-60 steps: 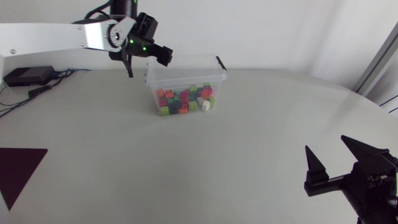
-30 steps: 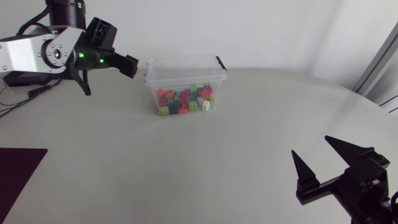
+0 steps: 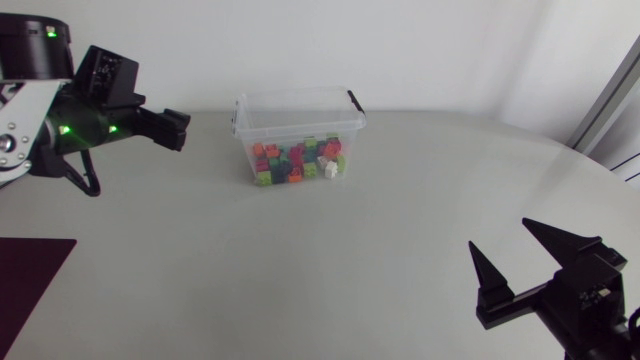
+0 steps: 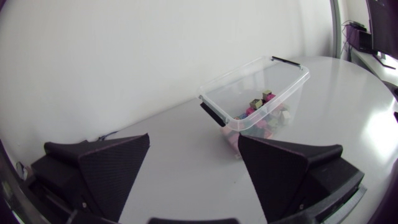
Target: Place the duplo bricks in the container
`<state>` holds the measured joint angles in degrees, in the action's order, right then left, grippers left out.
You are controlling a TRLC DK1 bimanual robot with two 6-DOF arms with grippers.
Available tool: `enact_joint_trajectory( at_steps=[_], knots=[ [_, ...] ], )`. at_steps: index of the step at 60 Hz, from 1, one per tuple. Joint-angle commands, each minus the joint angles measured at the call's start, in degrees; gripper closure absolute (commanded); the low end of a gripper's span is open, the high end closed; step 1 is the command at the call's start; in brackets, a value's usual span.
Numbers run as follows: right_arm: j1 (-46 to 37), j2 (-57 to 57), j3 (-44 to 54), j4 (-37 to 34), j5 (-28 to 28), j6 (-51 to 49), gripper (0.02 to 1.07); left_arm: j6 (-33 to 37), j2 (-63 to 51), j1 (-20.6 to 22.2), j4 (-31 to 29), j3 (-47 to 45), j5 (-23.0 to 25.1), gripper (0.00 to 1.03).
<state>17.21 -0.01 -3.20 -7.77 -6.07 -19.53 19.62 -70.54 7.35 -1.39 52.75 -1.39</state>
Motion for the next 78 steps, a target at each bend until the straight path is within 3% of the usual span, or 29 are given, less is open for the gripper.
enact_joint_trajectory(
  at_steps=[1,15,30,40,78],
  knots=[
    [0.1,-0.34,0.39,-1.37,-0.7,0.54,0.07,-1.51,4.54,-0.85,2.27,-4.94,0.42,0.04],
    [-1.22,-0.34,0.39,-1.19,-1.41,0.9,0.07,-1.6,16.58,-1.91,10.79,-18.03,0.42,0.04],
    [-2.97,-0.34,0.48,-1.02,-3.25,3.62,0.07,-3.27,31.17,-1.99,12.2,-29.81,0.42,0.04],
    [-3.8,-0.34,0.48,-0.91,-3.23,4.98,0.07,-4.1,42.06,-1.92,12.08,-37.32,0.42,0.04],
    [-12.48,-0.11,2.24,4.71,2.79,14.39,0.07,-14.14,60.49,-5.44,5.16,-47.31,1.05,0.04]
  ],
)
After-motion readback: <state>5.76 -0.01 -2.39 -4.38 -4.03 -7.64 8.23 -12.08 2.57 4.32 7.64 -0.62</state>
